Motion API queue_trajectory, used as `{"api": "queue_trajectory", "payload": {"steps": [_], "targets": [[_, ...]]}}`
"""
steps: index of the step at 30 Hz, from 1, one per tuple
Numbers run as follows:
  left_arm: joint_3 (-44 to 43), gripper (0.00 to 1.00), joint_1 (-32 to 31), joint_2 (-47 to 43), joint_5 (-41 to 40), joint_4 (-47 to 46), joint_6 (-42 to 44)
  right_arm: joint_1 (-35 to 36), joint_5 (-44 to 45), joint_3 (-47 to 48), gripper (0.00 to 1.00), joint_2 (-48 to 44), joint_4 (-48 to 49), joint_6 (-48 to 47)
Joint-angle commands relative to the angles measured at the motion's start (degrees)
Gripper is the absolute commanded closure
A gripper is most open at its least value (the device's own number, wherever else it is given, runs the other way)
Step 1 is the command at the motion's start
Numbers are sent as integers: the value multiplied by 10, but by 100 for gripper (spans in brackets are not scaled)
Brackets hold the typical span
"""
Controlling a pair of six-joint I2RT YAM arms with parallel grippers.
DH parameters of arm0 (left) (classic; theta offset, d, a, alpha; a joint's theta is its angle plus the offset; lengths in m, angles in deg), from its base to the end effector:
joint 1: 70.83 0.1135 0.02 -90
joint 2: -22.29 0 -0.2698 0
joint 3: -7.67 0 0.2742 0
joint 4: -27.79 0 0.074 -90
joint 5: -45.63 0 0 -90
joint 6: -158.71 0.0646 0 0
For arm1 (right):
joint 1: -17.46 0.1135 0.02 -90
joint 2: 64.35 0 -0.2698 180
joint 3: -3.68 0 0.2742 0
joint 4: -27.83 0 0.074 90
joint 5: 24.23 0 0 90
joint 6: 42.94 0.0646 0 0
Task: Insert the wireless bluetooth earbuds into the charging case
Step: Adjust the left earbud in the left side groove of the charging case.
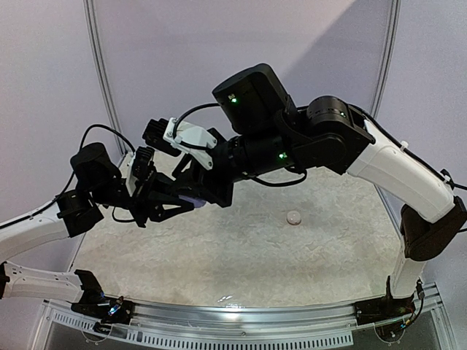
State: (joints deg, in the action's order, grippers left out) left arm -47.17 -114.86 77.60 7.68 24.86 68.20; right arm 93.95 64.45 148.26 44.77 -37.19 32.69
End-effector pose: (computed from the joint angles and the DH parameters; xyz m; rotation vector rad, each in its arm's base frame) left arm 0.1474 -0.2133 0.3380 1.2771 1.1192 -1.2821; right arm 0.1042 0.4401 0.4591 -1.5488 1.5054 0.6704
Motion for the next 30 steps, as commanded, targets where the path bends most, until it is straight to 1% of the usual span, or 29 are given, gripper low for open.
{"api": "queue_trajectory", "payload": {"steps": [1, 9, 16, 23, 30], "targets": [[-4, 100, -1, -8, -9, -3, 4, 0, 10, -33, 72, -14, -3, 15], [1, 100, -1, -13, -42, -13, 0, 0, 30, -48, 76, -29, 15, 23], [5, 100, 2, -15, -61, -21, -19, 5, 38, -48, 76, -32, 22, 17], [9, 100, 3, -17, -60, -27, -24, 5, 64, -53, 76, -34, 29, 13], [11, 100, 4, -20, -61, -29, -27, 5, 107, -54, 79, -34, 25, 16]]}}
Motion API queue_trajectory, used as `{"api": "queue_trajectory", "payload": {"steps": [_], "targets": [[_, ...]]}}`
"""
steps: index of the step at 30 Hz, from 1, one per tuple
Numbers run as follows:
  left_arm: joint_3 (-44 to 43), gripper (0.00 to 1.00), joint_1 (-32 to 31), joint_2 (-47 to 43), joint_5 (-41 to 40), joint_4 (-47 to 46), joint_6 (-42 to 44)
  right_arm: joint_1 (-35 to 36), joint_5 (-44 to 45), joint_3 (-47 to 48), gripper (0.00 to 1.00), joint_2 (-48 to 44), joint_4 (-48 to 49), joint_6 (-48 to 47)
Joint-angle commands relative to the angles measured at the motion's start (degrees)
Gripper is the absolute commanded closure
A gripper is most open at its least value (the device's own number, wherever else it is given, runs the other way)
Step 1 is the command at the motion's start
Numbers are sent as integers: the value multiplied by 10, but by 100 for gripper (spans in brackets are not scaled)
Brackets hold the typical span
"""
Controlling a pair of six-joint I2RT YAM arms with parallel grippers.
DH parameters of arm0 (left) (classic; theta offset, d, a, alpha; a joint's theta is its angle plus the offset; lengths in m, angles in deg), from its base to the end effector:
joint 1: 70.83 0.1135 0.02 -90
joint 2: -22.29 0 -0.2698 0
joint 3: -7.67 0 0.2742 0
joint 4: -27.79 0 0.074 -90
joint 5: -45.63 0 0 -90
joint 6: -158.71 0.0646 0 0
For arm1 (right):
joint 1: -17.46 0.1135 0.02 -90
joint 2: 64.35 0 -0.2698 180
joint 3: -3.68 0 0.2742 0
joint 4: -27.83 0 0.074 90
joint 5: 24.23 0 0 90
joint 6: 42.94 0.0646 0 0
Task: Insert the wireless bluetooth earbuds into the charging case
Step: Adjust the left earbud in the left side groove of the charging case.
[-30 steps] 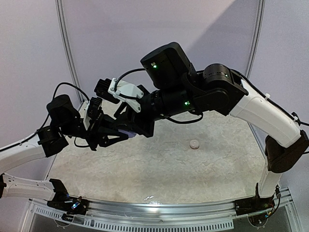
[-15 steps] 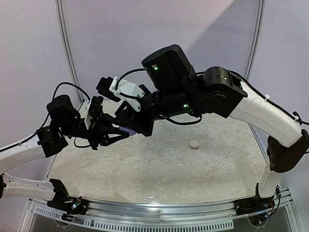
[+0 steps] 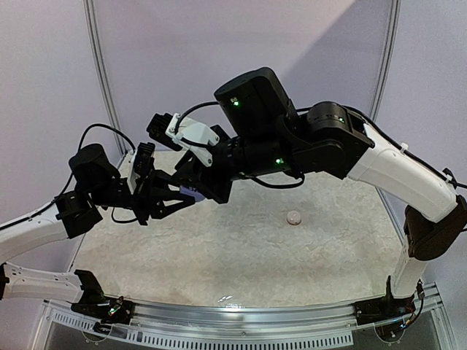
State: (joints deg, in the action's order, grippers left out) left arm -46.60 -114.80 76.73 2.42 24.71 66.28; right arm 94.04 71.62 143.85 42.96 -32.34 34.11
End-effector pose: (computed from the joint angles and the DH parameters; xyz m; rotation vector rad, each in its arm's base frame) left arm 0.1511 -0.2112 0.3382 1.1911 1.1810 -1.2398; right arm 0.1116 0.4395 0.4564 -1.4292 1.5336 0.5818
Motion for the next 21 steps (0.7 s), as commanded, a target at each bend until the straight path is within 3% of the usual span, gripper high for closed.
{"api": "queue_trajectory", "payload": {"steps": [1, 21], "targets": [[6, 100, 4, -12, -8, -28, -7, 4, 38, -9, 79, -16, -24, 2], [10, 100, 9, -13, -30, -48, -18, 10, 24, -47, 82, -34, 22, 22]]}}
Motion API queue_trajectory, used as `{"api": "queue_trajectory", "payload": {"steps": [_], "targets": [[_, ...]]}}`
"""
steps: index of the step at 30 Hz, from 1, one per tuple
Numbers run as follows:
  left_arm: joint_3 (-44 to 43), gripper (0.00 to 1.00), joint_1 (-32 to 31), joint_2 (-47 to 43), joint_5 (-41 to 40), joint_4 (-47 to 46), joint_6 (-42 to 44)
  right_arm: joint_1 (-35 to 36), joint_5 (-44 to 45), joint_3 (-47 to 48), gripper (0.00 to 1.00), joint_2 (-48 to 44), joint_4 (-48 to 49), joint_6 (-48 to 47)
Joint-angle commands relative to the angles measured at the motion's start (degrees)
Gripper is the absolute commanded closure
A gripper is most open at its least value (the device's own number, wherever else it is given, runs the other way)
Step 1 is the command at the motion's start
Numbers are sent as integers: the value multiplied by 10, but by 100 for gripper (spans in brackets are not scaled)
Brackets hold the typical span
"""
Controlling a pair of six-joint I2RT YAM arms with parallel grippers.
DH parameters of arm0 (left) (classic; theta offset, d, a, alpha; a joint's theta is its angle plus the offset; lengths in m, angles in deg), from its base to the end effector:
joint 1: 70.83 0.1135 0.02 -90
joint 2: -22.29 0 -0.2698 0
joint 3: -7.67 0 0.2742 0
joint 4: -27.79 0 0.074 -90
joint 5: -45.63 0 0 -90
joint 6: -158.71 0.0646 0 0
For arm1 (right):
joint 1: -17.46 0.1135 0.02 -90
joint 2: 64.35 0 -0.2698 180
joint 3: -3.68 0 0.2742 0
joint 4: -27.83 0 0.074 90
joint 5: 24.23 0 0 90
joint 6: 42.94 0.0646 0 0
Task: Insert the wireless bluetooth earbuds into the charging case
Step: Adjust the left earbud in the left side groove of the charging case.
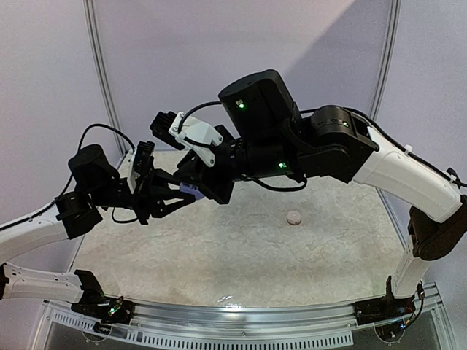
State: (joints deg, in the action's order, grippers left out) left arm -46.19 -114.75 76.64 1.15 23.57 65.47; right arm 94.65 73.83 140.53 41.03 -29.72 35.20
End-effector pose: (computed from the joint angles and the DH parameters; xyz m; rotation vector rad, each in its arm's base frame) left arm 0.1524 -0.2107 0.3382 1.1646 1.1867 -1.2314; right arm 0.1085 0.4361 0.4561 -1.3852 1.5380 0.5737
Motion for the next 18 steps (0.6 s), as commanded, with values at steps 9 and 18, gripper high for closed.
{"api": "queue_trajectory", "payload": {"steps": [9, 18], "targets": [[8, 100, 10, -16, -57, -57, -48, 7, -8, -25, 84, -11, 19, 23], [11, 100, 14, -26, -91, -67, -52, 7, 17, -53, 84, -21, 33, 30]]}}
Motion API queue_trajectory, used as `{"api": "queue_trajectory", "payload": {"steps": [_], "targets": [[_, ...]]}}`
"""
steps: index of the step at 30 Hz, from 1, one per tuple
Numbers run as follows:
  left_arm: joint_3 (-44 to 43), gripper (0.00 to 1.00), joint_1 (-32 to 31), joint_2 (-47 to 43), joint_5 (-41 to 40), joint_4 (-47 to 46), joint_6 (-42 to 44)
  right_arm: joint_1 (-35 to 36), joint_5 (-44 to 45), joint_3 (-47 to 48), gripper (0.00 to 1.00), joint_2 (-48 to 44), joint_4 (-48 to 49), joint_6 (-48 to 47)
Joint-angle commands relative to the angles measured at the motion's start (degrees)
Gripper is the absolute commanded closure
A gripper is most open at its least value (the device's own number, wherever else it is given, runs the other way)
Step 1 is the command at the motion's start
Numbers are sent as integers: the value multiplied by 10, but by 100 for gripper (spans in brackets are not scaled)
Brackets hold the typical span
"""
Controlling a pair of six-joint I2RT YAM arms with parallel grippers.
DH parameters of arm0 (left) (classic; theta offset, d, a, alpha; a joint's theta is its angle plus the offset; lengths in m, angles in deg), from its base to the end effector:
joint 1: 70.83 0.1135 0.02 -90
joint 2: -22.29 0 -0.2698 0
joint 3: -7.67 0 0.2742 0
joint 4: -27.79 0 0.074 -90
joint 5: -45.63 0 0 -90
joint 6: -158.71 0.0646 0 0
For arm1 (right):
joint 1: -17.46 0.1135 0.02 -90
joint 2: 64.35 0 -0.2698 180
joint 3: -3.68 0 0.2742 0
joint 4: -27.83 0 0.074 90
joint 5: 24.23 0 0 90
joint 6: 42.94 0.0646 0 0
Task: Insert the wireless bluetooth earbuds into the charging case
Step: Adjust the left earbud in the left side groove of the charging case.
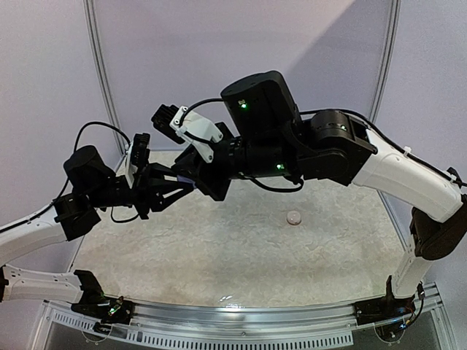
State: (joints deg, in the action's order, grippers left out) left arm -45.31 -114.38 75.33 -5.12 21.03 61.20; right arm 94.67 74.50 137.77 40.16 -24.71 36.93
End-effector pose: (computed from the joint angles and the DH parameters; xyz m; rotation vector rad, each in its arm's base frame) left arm 0.1568 -0.2054 0.3433 1.0281 1.2310 -1.2004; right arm 0.1098 0.4396 0.4563 -1.3181 1.5283 0.6094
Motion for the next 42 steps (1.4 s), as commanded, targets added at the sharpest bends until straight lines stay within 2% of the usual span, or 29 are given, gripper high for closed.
{"api": "queue_trajectory", "payload": {"steps": [1, 12, 20, 27, 32, 37, 42], "targets": [[3, 100, 11, -13, -31, -43, -10, 5, 14, -27, 84, -14, -13, 13], [2, 100, 11, -11, -9, -54, -5, 3, 51, -20, 83, -4, -1, 21], [-2, 100, 11, -8, -3, -57, -6, -1, 92, 45, 83, 34, -41, 38], [-4, 100, 10, -7, -5, -51, -8, -1, 118, 75, 78, 48, -33, 39], [-2, 100, 10, -7, -7, -44, -11, 0, 118, 104, 73, 43, -23, 38], [3, 100, 10, -7, -15, -37, -15, 1, 72, 121, 64, 27, -11, 30], [5, 100, 11, -10, -14, -23, 7, -12, 53, 115, 64, 1, -10, 60]]}}
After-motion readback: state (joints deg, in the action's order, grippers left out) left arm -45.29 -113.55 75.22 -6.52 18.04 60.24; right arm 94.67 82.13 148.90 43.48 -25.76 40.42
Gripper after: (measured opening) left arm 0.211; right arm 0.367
